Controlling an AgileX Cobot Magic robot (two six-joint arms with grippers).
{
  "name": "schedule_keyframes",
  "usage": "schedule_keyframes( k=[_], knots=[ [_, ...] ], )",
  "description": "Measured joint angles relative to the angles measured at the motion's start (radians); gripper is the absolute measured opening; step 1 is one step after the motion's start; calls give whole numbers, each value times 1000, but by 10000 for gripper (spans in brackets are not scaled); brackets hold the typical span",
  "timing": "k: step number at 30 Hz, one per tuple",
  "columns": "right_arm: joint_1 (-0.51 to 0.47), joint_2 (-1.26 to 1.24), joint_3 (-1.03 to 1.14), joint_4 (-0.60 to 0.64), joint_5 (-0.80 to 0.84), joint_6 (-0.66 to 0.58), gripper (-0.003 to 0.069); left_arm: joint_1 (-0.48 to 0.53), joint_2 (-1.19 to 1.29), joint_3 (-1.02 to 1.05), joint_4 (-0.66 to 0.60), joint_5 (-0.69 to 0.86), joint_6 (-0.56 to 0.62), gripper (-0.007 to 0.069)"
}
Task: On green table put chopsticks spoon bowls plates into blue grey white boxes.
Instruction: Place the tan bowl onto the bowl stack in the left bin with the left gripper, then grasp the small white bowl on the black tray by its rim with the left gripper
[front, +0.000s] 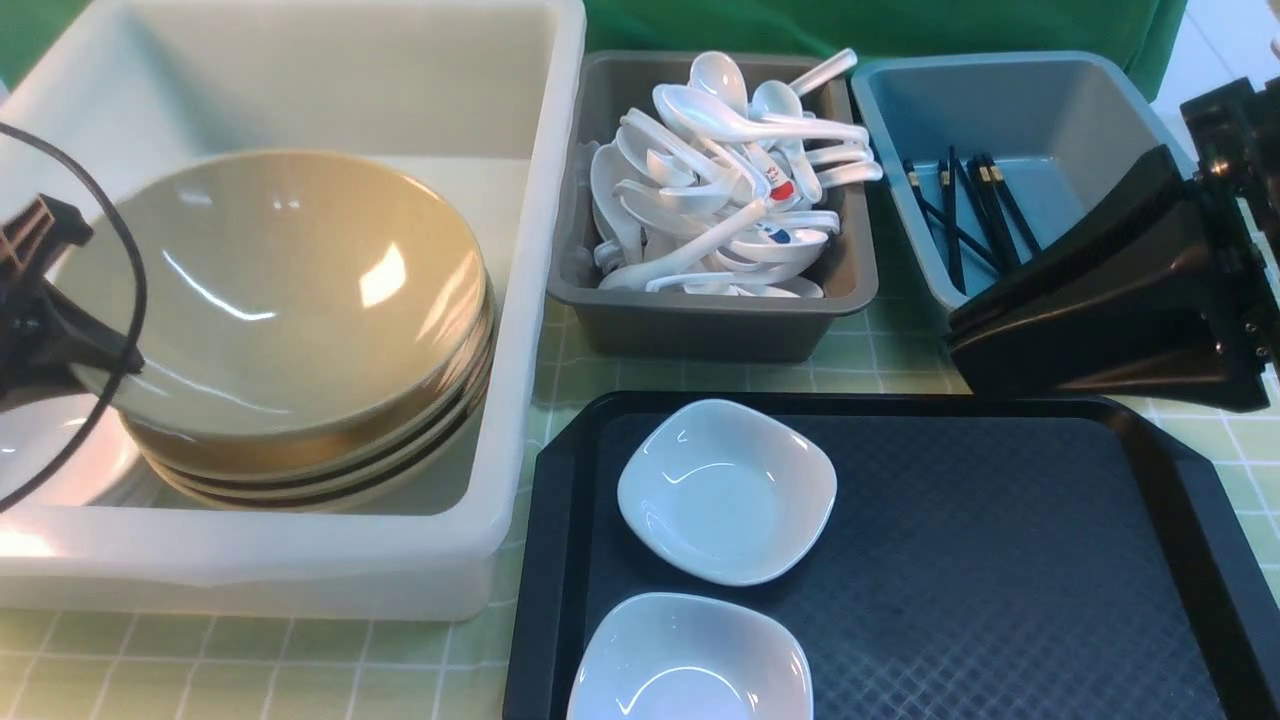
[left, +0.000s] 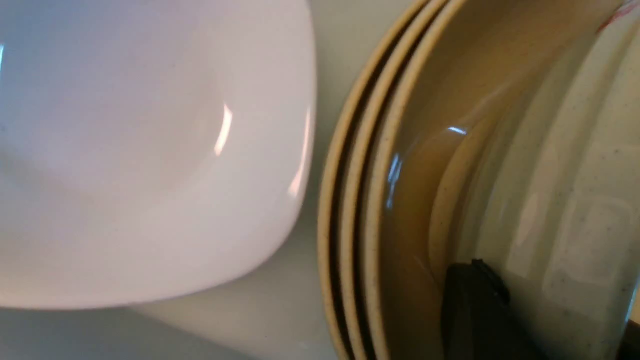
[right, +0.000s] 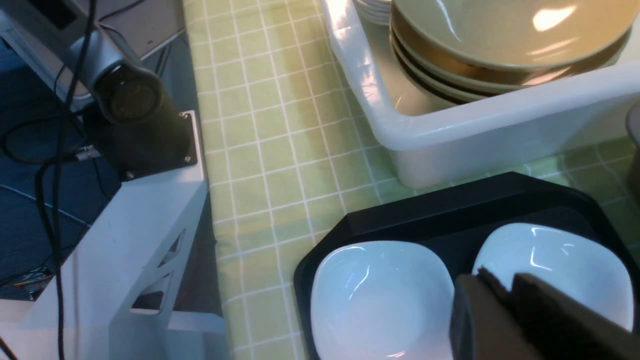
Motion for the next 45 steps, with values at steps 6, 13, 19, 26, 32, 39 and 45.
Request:
schedule_keyframes(
  k=[6,13,19,26,32,39,45],
  knots=[
    [0,0,0,-1,17,0,92,0,20,3,-2,-15,-11,19],
    [0,0,0,-1,35,0,101,0,22,3,-13,-14,-21,52],
    [0,0,0,-1,38,0,110,0,22,3,-11,-4,-49,130],
    [0,0,0,-1,38,0,113,0,20,-7,6,13,-81,334],
    [0,0,0,-1,38,0,123,0,13,-151,69,157,-65,524],
    [0,0,0,-16,38,0,134,-82,-91,-289,114,235,-46,561],
    [0,0,0,-23,36,2,148,-484,-159,-249,62,226,127,561]
  ],
)
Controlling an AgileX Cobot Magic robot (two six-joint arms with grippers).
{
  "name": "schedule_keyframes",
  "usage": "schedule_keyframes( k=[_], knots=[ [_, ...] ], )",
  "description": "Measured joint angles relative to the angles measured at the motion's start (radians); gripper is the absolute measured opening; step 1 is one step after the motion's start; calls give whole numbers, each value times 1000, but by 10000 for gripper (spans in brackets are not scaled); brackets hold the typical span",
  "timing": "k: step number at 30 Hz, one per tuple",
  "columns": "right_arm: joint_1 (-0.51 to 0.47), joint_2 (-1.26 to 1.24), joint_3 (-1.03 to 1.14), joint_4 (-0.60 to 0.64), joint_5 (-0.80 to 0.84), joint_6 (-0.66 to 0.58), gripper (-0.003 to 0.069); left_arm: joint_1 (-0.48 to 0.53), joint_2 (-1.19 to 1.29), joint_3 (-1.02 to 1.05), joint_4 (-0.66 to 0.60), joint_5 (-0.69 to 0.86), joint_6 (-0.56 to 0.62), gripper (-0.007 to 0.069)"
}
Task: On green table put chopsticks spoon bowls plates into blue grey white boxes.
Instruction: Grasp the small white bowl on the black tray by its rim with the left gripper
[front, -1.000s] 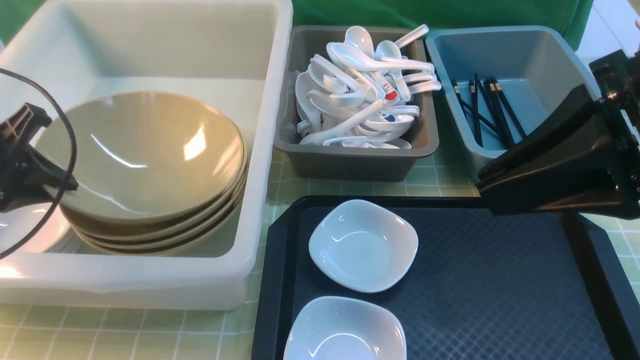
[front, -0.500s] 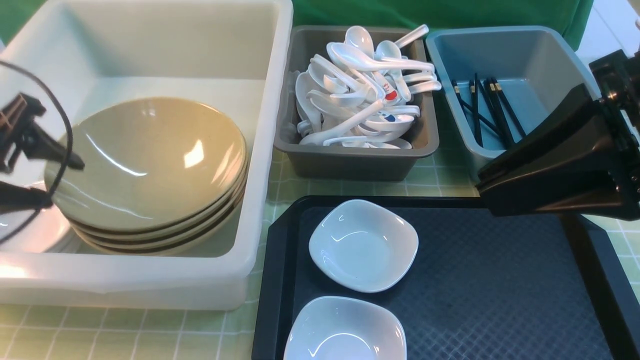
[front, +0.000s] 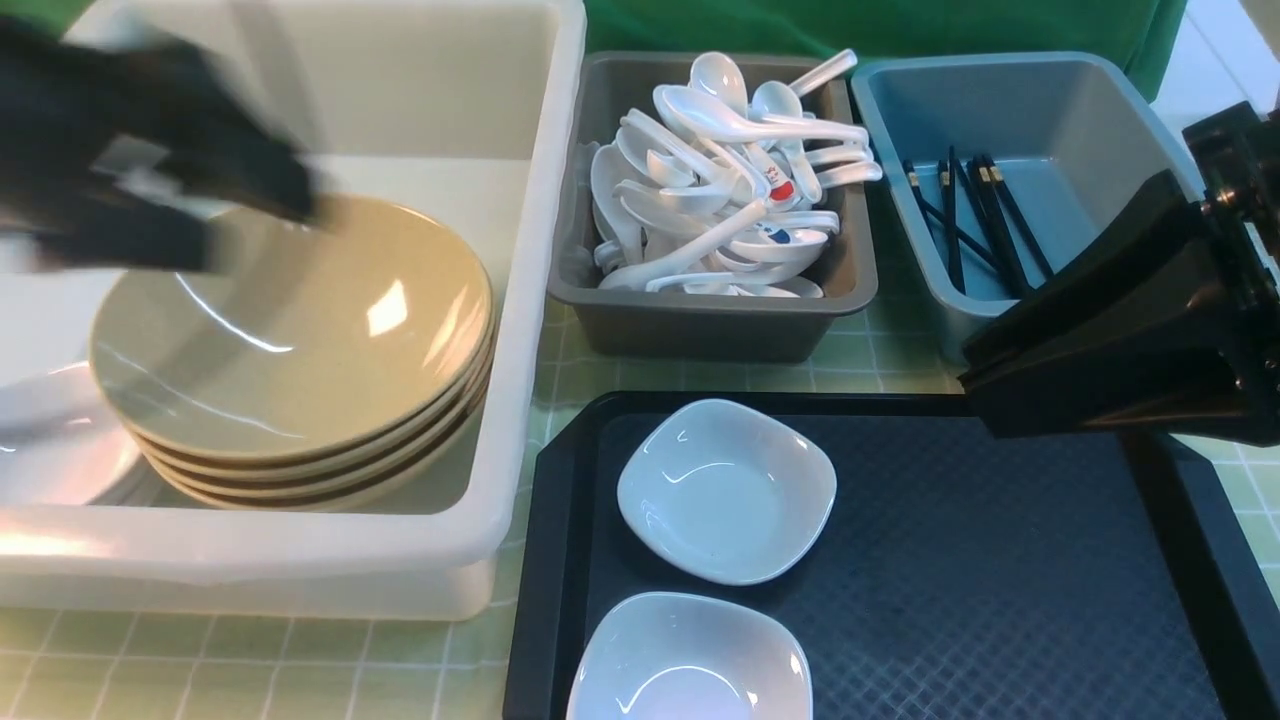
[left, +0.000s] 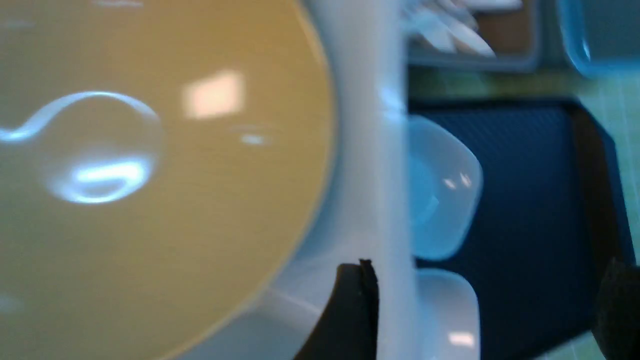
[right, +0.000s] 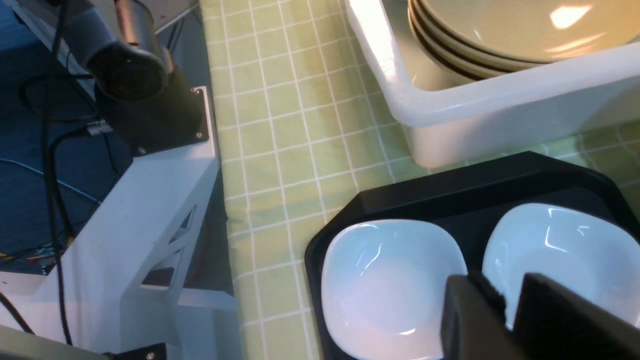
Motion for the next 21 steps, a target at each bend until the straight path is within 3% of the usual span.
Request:
schedule_keyframes(
  k=[4,8,16,21],
  knots=[
    [0,0,0,0,-6,4,153,-259,65,46,0,-112,41,561],
    [0,0,0,0,-11,21,160,-395,217,-3,34,-171,46,561],
    [0,0,0,0,-3,22,176,-484,534,-257,226,-92,3,561],
    [0,0,0,0,0,23,184,-486,660,-346,261,-76,-37,561]
  ],
)
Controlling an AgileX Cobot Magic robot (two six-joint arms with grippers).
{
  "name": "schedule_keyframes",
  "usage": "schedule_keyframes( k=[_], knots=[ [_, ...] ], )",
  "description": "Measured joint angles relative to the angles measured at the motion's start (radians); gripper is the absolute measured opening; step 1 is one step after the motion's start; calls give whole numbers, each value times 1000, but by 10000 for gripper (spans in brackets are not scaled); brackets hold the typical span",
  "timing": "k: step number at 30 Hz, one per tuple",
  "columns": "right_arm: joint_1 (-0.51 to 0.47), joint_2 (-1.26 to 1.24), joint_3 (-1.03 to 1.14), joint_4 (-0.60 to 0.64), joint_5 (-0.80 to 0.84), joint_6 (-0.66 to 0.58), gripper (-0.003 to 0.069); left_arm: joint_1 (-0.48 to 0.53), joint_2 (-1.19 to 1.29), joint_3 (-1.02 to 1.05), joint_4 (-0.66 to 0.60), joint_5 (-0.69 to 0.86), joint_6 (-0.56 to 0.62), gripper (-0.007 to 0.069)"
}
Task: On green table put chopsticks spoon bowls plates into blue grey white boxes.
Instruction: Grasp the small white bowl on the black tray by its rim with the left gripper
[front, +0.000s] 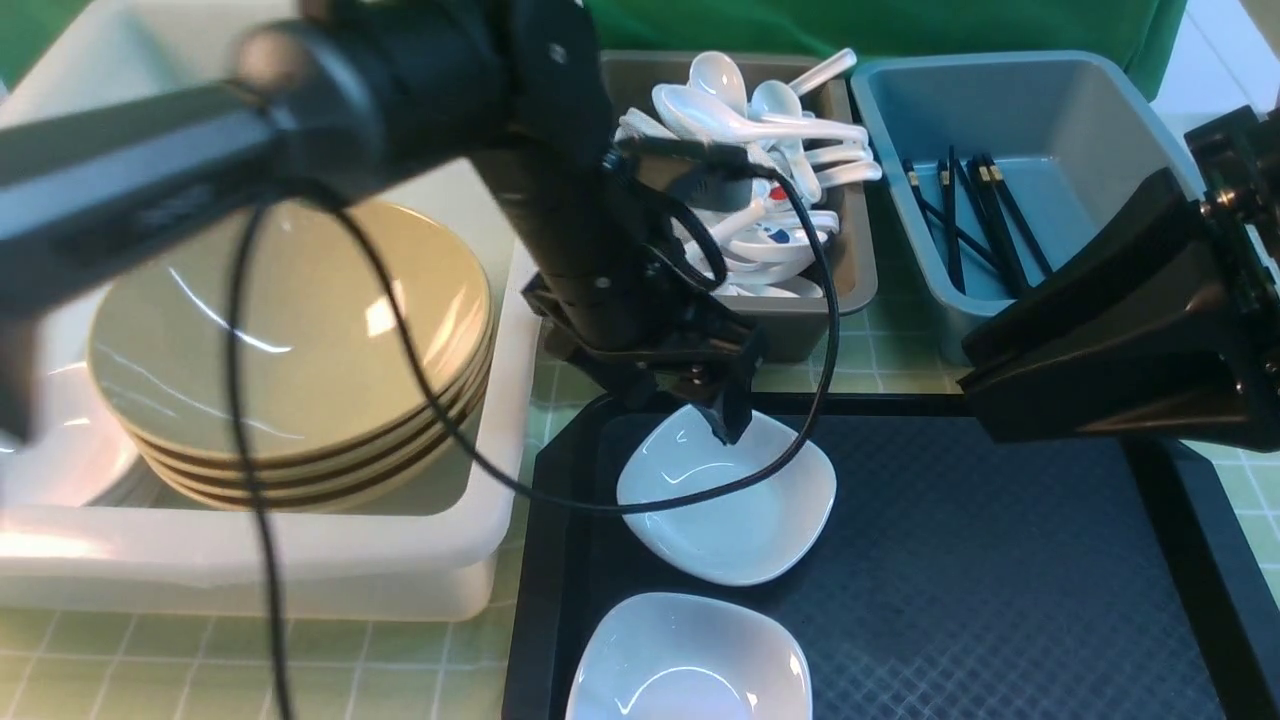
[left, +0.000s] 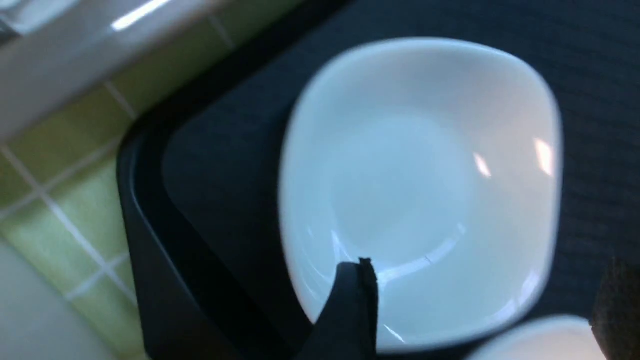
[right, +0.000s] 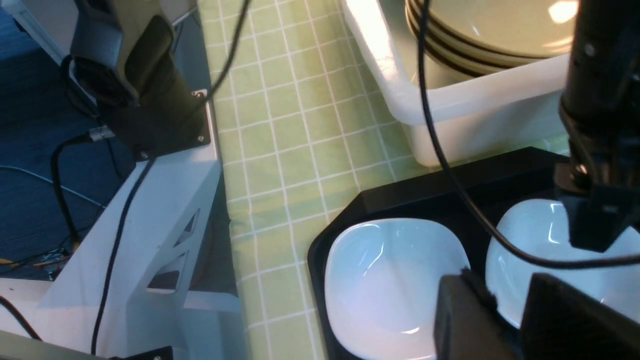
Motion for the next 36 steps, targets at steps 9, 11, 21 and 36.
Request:
schedule_keyframes(
  k=[9,11,21,36],
  knots=[
    [0,0,0,-1,2,0,196,0,102,-30,2,-33,-26,561],
    [0,0,0,-1,2,0,199,0,115,-30,7,-44,-26,561],
    [0,0,0,-1,2,0,213,14,157,-32,21,-54,-28,561],
    [0,0,0,-1,2,0,225,14,157,-34,11,-38,-28,561]
  ],
)
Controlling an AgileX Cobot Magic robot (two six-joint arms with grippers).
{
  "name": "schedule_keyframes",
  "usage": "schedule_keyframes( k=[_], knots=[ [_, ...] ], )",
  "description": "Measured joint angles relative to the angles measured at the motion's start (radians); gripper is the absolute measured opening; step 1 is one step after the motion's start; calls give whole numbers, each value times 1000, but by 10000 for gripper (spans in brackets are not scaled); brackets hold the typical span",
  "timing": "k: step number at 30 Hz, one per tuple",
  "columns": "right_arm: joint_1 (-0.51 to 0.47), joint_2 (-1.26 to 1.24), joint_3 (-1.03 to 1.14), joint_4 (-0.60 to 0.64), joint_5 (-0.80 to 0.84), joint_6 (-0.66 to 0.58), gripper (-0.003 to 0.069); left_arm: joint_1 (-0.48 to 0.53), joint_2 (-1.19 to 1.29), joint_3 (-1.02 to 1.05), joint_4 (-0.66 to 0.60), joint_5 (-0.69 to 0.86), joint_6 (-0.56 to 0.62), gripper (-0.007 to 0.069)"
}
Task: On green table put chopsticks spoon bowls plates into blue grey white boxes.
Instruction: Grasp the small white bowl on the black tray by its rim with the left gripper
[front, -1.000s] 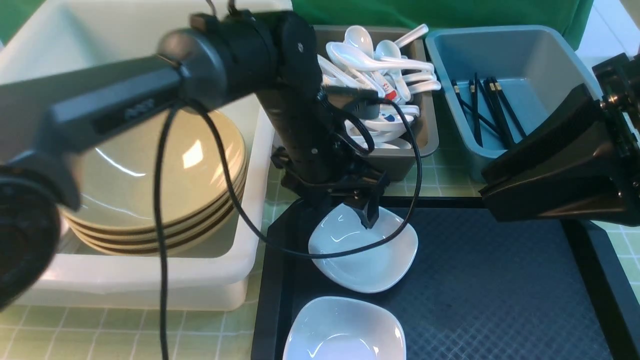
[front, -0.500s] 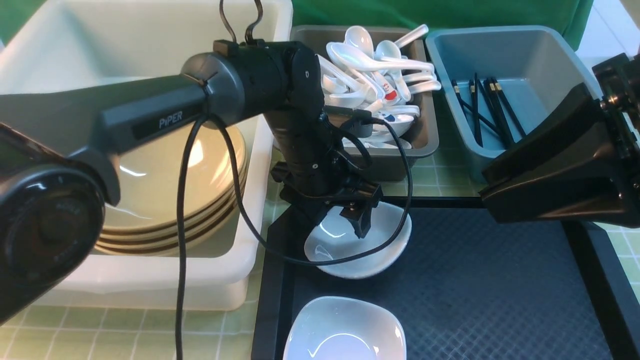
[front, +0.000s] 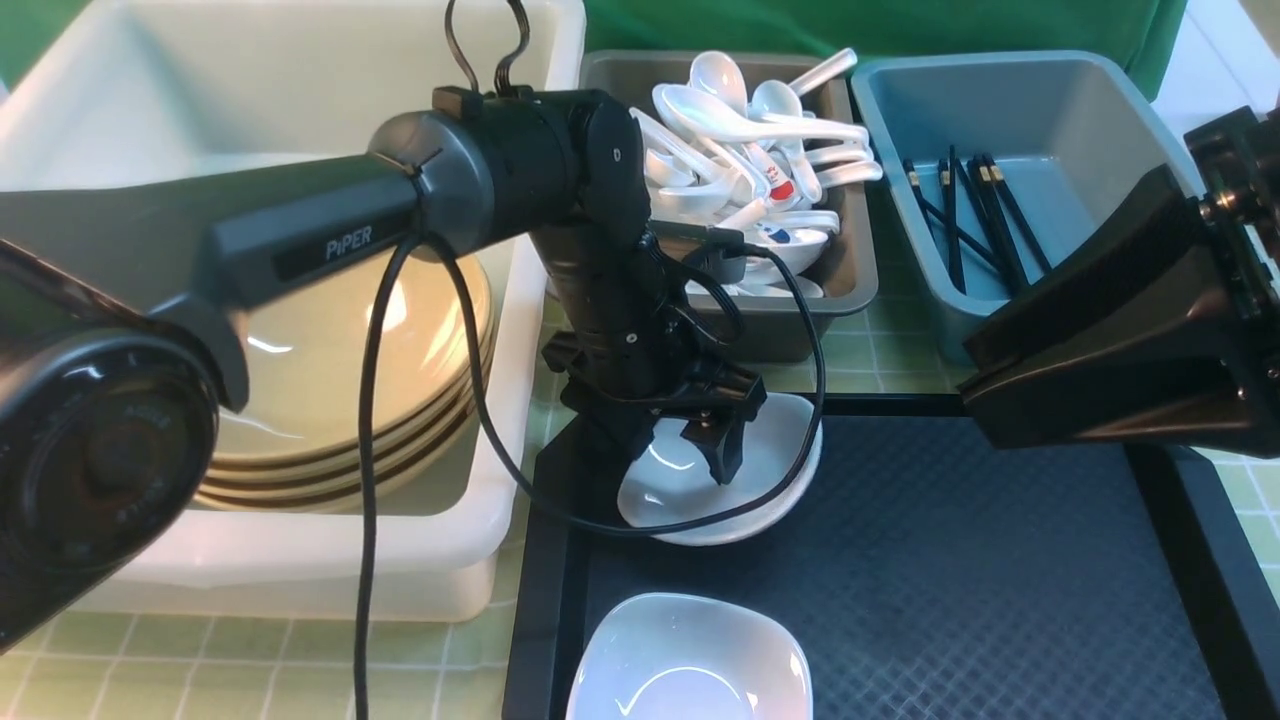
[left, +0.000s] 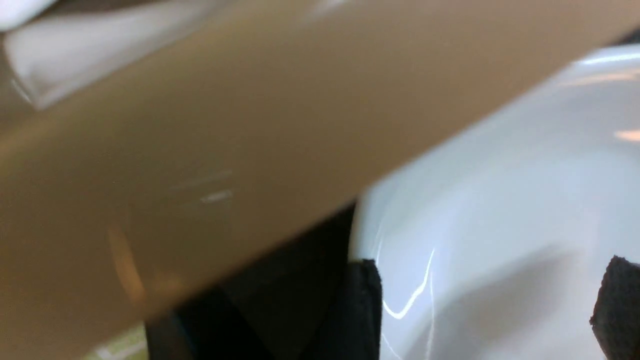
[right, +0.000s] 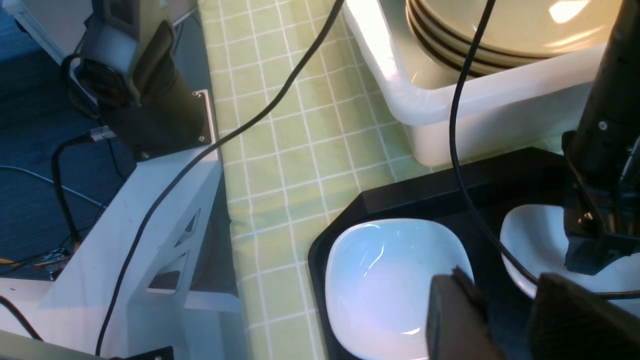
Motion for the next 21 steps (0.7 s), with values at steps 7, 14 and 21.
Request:
schedule_keyframes(
  k=[7,14,21],
  knots=[
    [0,0,0,0,0,0,228,-1,-21,-47,-5,32,0,561],
    [0,0,0,0,0,0,236,-1,1,-51,17,36,-55,561],
    [0,0,0,0,0,0,236,-1,71,-57,-8,35,-66,554]
  ],
)
